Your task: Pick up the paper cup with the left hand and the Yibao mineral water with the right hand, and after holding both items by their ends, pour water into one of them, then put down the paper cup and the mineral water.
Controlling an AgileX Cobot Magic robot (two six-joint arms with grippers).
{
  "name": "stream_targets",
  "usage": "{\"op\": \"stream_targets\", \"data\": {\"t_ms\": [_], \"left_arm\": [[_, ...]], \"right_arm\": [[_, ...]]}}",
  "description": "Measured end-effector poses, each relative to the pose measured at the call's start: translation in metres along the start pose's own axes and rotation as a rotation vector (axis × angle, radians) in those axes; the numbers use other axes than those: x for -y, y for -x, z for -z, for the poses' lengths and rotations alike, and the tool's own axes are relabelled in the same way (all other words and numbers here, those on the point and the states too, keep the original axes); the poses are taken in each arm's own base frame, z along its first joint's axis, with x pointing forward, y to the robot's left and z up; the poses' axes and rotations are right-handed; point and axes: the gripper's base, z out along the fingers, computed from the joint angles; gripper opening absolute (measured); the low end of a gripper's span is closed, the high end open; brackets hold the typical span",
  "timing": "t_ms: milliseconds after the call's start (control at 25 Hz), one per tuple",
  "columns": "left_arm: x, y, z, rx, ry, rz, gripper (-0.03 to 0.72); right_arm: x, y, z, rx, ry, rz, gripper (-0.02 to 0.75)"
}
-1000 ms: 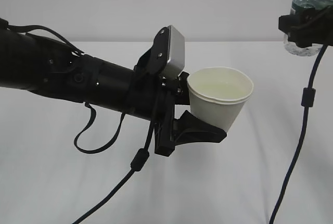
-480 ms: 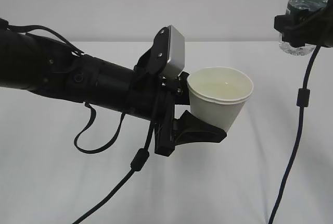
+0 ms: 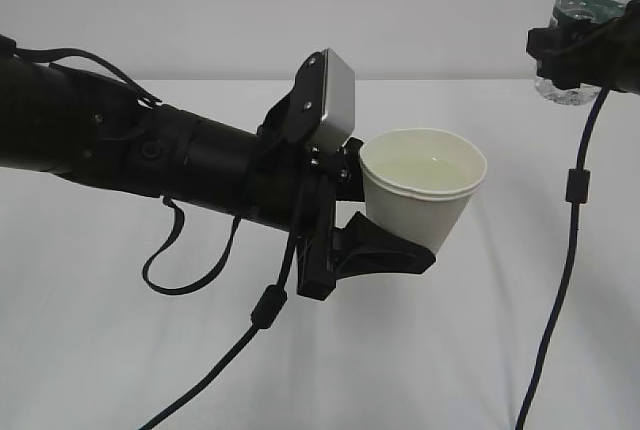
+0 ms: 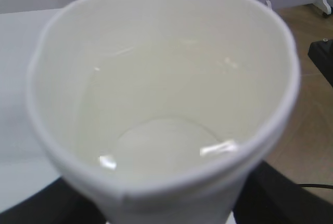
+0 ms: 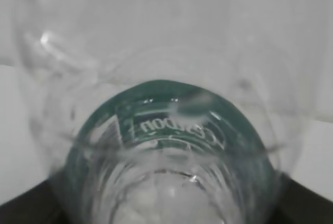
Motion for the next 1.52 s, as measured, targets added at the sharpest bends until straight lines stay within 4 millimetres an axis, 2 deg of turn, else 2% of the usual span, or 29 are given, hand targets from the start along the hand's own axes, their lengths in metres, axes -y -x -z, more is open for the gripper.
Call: {"op": "stream_targets", "data": {"t_ms": [400,1520], "left_arm": [[0.0,0.0,0.0,0.0,0.0,0.0,0.445],[-0.002,0.003,0.0,0.031,0.026,0.034,0.445]], "right_arm": [[0.001,-0.011,-0.013,0.015,-0.004,-0.009,0.467],[-0.002,-0.063,-0.052,-0.021,0.039,-0.022,0.465]]}}
